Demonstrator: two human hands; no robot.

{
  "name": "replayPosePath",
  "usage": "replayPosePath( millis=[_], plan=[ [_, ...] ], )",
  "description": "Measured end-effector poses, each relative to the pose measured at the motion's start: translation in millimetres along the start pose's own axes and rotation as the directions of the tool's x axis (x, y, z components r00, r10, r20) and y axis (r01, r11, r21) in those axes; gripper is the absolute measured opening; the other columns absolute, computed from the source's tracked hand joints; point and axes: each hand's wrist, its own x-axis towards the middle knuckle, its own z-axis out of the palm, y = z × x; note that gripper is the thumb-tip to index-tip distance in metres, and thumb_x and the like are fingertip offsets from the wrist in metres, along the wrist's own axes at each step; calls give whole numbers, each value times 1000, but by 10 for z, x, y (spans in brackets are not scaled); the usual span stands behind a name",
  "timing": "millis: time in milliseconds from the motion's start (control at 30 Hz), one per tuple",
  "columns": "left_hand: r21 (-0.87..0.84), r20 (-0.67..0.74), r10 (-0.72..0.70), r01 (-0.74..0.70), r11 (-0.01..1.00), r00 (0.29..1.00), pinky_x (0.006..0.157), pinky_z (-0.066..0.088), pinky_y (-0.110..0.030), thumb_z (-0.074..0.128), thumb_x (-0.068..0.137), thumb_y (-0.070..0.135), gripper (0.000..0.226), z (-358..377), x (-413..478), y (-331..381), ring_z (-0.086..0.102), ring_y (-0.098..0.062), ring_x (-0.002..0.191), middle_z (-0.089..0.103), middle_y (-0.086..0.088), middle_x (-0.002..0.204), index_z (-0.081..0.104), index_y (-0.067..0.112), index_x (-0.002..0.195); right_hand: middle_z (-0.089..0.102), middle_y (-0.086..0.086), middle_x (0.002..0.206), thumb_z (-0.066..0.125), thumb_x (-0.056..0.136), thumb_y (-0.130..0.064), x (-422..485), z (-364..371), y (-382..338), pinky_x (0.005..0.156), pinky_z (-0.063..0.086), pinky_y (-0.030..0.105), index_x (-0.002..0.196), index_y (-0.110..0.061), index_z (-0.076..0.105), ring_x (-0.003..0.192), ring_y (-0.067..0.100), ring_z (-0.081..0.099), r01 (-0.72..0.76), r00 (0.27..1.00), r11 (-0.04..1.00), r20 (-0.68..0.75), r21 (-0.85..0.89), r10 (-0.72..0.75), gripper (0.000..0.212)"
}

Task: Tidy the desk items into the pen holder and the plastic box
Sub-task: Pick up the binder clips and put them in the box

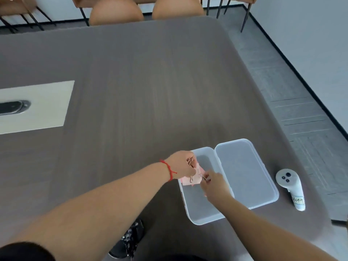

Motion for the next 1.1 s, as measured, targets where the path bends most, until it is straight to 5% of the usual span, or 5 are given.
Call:
replayPosePath(
  millis=[300, 533, 733, 900, 1100],
  plan=[
    [819, 261, -144, -139, 557, 955, 94, 46, -39, 61, 82, 12, 34, 924, 423, -24, 57, -35, 113, 62, -16, 120, 63, 9, 116, 44, 10, 131, 47, 92, -19, 84, 251, 351, 97, 45, 37, 121, -18, 56, 112, 30, 57, 22, 991, 964, 135, -263, 14, 30],
    [545, 243, -96, -54, 836, 965, 84, 54, -41, 59, 69, 29, 11, 647, 392, 0, 62, -29, 93, 64, -4, 93, 59, 25, 79, 37, 8, 140, 49, 86, -21, 58, 224, 325, 101, 45, 41, 131, -21, 47, 119, 30, 51, 42, 979, 951, 205, -305, 22, 45],
    [-276, -88, -285, 251, 928, 955, 44, 50, -23, 52, 90, 16, 8, -451, 119, -115, 58, -19, 55, 61, -5, 79, 54, 15, 82, 44, 9, 123, 58, 87, -25, 36, 22, -19, 84, 49, 35, 128, -19, 42, 94, 27, 62, 61, 985, 972, 172, -229, -22, 45],
    [49, -32, -547, 548, 835, 837, 69, 62, -44, 55, 85, 15, 14, -410, -115, -840, 68, -35, 80, 55, -14, 101, 54, 7, 97, 47, 14, 129, 50, 86, -17, 14, -118, -373, 85, 48, 37, 142, -22, 35, 108, 34, 55, 137, 985, 982, 126, -128, -120, 58],
    [457, -45, -436, 407, 791, 899, 94, 51, -40, 79, 70, 32, 65, 133, -108, -1168, 58, -35, 110, 47, -15, 126, 48, 10, 122, 44, 7, 136, 53, 87, -15, 20, -110, -392, 88, 50, 34, 143, -26, 34, 102, 25, 61, 101, 989, 981, 127, -163, -80, 60]
  ],
)
